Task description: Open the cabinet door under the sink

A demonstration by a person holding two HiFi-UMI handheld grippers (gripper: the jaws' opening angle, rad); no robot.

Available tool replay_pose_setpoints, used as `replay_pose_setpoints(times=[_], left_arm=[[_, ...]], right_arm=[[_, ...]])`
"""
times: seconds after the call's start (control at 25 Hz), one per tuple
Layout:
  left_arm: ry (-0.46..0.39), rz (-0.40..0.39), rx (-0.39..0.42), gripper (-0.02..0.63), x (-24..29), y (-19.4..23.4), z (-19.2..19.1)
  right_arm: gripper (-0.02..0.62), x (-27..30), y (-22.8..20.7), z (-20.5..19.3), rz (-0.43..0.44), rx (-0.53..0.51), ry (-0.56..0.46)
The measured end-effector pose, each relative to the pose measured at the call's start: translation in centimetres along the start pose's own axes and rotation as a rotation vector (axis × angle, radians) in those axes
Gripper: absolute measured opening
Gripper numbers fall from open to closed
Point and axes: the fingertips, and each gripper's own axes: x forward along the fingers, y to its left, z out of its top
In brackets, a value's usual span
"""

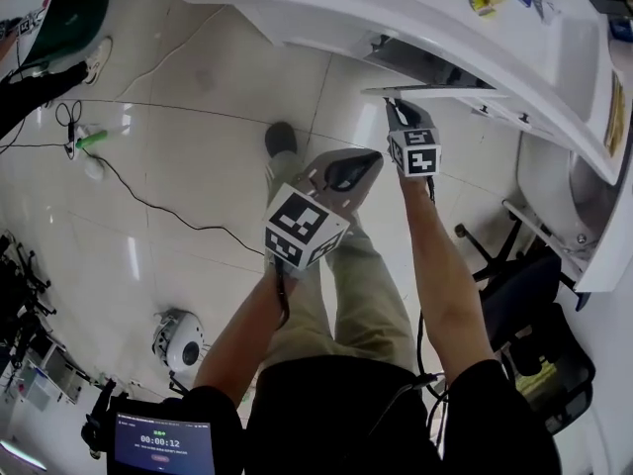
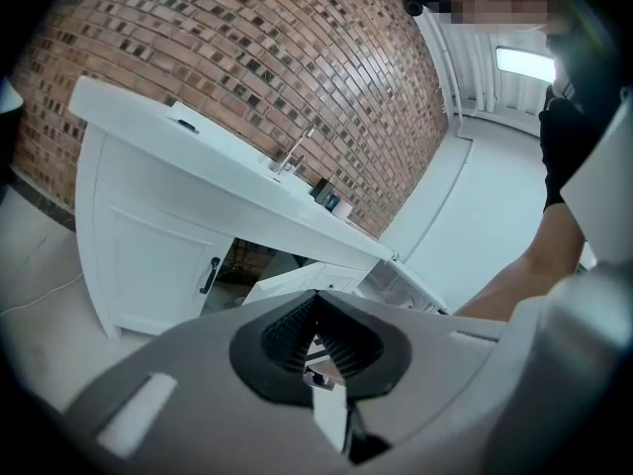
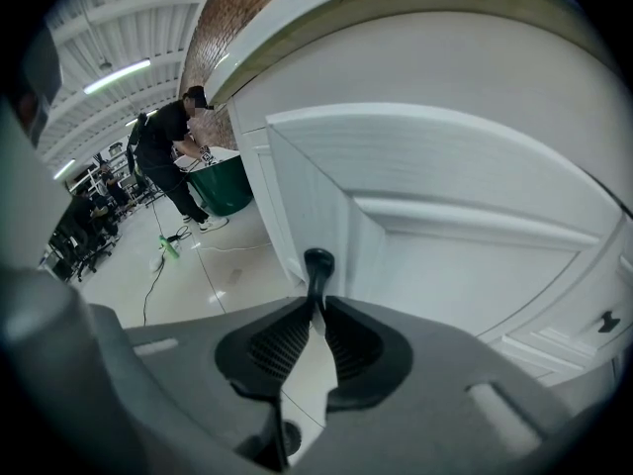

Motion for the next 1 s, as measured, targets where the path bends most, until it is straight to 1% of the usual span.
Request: replay_pose_setpoints(times=[0.12,0.4,1.0], left_arm=[[0.018,-0.024,0.012,0.015,0.6,-0.8,-0.3],[0.053,-0.062,0.035,0.015,1.3,-2.2,-1.0],[0.100,-0.093,0.056,0.015,2.6,-3.4,-1.6]], right_arm=[[0.038,-0.7,0.3,-0.6,0.013,0.022,-0.007],[0.040,-1.9,0.7,-2.1,0.017,0.034,-0.007],[0.043,-4.3,0.7,-5.8,0.036,0.055,0.020]])
